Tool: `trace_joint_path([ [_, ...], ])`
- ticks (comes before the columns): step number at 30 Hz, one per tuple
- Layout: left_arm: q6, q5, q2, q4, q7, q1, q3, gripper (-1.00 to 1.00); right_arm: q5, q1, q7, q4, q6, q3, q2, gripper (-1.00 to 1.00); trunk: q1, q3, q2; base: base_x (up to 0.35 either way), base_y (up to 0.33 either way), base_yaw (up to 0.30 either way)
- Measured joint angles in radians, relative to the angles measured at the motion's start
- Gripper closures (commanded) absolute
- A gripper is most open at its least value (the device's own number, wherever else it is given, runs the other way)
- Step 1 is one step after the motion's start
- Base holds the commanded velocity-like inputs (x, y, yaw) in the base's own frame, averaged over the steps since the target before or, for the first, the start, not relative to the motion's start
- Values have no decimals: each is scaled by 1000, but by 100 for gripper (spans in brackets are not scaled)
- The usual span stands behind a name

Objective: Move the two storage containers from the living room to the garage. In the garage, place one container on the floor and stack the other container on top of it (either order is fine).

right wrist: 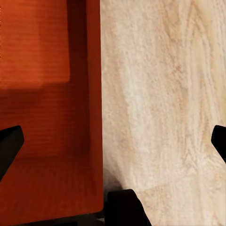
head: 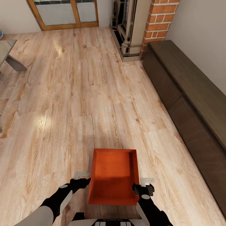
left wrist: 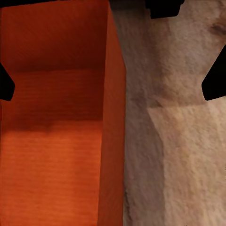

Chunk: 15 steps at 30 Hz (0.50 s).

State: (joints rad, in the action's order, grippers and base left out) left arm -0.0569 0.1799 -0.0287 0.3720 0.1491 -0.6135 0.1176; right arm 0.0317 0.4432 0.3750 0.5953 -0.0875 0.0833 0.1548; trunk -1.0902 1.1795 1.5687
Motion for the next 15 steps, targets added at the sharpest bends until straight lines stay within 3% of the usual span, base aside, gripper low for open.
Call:
trace_joint_path([
  [15,0,11,-1,34,-8,0,-4,-100,3,6,0,19,0,0,2,-100,0,0,0,0,0,0],
])
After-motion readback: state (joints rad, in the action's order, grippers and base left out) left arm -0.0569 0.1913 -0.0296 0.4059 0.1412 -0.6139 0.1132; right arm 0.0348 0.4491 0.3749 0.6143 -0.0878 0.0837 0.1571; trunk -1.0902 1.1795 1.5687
